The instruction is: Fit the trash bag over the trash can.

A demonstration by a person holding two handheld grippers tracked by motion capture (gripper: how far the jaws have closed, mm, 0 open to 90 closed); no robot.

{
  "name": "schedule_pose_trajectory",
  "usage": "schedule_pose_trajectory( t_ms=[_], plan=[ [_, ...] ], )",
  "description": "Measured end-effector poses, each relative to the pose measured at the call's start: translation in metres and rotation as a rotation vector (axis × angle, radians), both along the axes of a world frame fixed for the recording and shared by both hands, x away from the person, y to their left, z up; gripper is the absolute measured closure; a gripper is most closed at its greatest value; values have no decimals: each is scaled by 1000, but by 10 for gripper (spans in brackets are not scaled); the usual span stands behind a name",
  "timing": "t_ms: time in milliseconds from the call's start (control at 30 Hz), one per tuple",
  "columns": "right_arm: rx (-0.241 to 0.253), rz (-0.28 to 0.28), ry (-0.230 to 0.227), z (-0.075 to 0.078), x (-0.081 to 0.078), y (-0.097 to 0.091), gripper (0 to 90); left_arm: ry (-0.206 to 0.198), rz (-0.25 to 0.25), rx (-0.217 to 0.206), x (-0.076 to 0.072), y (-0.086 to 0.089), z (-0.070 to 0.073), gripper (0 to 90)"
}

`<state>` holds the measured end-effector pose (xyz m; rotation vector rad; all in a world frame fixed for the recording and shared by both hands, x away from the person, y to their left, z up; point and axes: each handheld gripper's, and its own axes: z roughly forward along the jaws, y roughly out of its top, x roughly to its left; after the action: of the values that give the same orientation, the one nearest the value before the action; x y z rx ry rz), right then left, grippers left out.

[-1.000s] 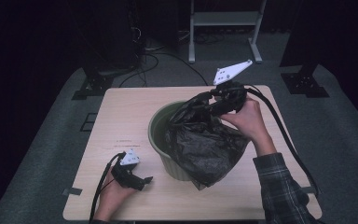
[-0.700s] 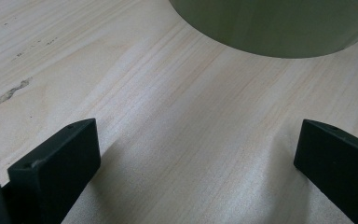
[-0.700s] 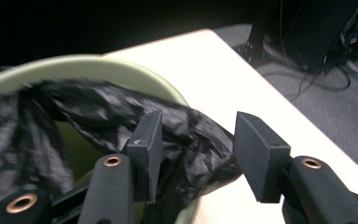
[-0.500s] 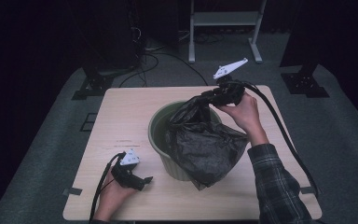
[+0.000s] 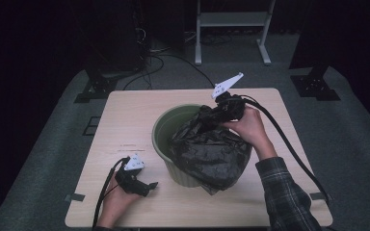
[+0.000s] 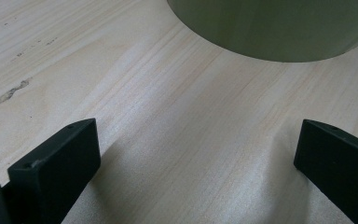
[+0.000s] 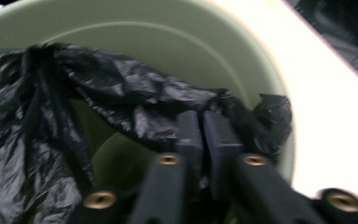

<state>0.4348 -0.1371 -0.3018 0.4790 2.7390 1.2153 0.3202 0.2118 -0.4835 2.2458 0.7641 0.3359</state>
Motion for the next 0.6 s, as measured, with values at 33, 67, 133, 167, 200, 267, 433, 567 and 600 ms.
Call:
schedule_pose_trajectory(
  t_ms=[33, 67, 133, 167, 200, 267, 433, 567, 600],
  plan=[
    [2, 5, 15, -1, 0, 0, 719, 0, 0, 0, 0, 0, 0, 0],
    [14, 4, 25, 1, 0, -3, 660, 0, 0, 0, 0, 0, 0, 0],
    [25, 5, 19, 4, -1, -5, 644, 0, 0, 0, 0, 0, 0, 0],
    [46, -4, 5, 9, -2, -8, 624, 0, 0, 0, 0, 0, 0, 0],
    [65, -7, 3, 13, -3, -12, 614, 0, 0, 0, 0, 0, 0, 0],
    [97, -28, -9, 25, -8, -24, 575, 0, 0, 0, 0, 0, 0, 0],
    [118, -32, -12, 34, -18, -38, 541, 0, 0, 0, 0, 0, 0, 0],
    [126, -39, -10, 34, -33, -54, 525, 0, 0, 0, 0, 0, 0, 0],
    [127, -41, -7, 33, -36, -57, 521, 0, 1, 0, 0, 0, 0, 0]
  ],
)
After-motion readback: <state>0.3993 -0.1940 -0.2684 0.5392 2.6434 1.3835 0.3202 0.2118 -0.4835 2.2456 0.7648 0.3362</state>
